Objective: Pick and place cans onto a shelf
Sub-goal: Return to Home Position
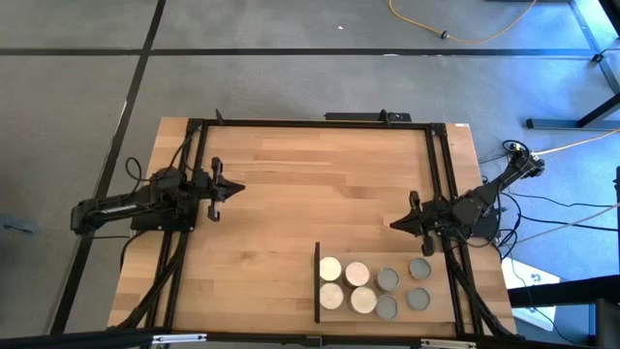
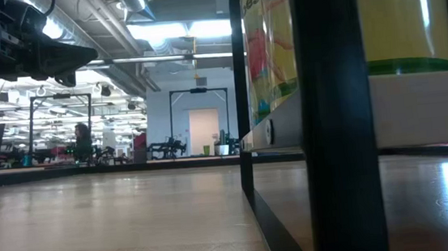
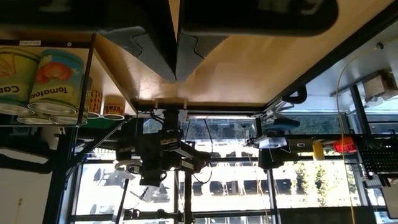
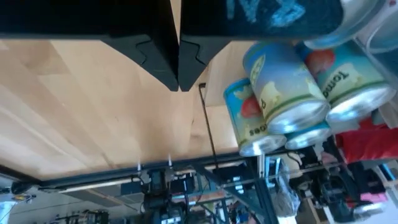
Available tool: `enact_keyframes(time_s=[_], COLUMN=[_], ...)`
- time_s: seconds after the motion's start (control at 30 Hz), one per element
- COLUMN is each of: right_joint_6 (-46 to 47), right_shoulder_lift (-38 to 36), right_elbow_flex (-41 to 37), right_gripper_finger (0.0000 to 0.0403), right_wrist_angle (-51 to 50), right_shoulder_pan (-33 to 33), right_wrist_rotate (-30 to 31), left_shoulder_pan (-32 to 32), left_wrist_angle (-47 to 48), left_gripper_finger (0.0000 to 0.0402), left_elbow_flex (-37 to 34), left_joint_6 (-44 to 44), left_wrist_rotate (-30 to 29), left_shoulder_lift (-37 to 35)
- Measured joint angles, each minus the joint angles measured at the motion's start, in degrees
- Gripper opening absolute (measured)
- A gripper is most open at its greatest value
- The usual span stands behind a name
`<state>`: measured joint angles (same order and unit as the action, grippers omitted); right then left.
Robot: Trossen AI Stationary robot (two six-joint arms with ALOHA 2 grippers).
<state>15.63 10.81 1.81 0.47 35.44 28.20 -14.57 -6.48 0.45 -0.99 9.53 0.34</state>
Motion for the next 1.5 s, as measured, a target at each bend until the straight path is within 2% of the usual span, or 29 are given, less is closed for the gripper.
enact_keyframes(time_s=[0.37,0.5,0.77,1.1,1.33,1.5], right_joint_6=[-5.2,-9.8,-10.2,-10.0,-2.4,-2.4], right_shoulder_lift=[0.3,0.3,0.4,0.4,0.4,0.4], right_elbow_flex=[-0.1,-0.1,-0.1,-0.1,0.0,0.0], right_gripper_finger=[0.0004,0.0014,0.0021,0.0022,0.0022,0.0022], right_wrist_angle=[0.2,0.1,0.1,0.1,0.1,0.1], right_shoulder_pan=[0.0,0.0,0.0,0.0,0.0,0.0], right_wrist_rotate=[-0.2,-0.2,-0.3,-0.4,-0.4,-0.4], left_shoulder_pan=[0.0,0.0,0.0,0.0,0.0,0.0], left_wrist_angle=[2.0,4.6,5.9,5.9,5.9,5.9], left_gripper_finger=[0.0000,0.0000,0.0000,0.0000,0.0000,0.0000], left_elbow_flex=[0.0,0.0,0.1,0.1,0.1,0.1], left_joint_6=[3.3,4.6,4.2,6.1,6.1,6.1], left_wrist_rotate=[0.2,-3.3,-9.7,-10.3,-10.3,-10.3], left_shoulder_lift=[0.0,0.1,0.8,0.8,0.8,0.8])
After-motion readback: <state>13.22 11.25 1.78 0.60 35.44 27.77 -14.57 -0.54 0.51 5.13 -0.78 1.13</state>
